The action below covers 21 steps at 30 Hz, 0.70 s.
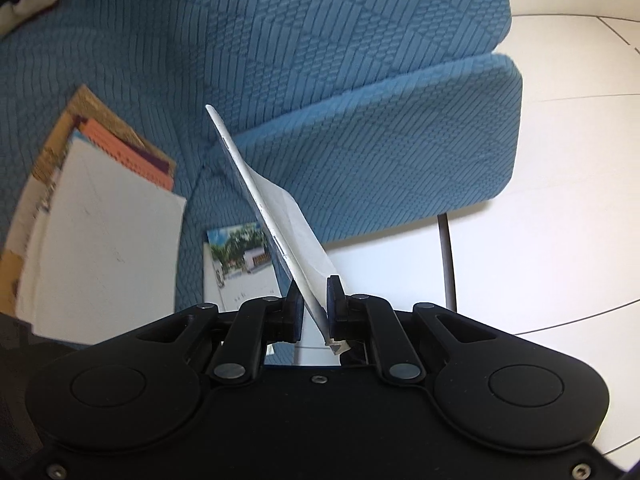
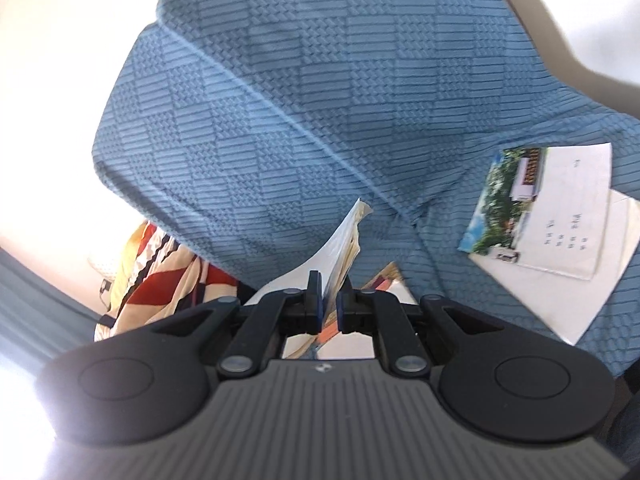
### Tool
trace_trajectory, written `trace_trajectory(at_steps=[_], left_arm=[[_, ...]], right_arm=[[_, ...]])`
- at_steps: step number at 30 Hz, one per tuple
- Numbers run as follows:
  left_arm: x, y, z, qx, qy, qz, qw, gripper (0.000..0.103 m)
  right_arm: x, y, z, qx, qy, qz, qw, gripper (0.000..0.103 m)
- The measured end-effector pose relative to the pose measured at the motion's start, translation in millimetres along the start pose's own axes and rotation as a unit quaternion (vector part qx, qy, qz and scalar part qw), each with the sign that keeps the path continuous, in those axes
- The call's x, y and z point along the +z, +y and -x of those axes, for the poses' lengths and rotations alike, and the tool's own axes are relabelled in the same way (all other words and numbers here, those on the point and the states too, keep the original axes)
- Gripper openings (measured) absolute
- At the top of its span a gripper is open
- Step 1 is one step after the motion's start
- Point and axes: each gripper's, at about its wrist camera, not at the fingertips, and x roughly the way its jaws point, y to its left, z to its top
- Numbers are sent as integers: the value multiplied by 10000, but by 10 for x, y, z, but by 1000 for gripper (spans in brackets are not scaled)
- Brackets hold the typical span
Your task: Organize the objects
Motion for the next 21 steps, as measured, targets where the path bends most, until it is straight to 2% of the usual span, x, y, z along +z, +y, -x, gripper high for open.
trace_trajectory(at_steps=[12,21], left_arm=[[247,503,175,296,-121,117,9994,9],[302,903,-1,716,31,2,9974,9]], right_arm=[[-338,203,-487,-134,291,280,9991,10],[-539,141,-771,-513,446,570,9961,10]])
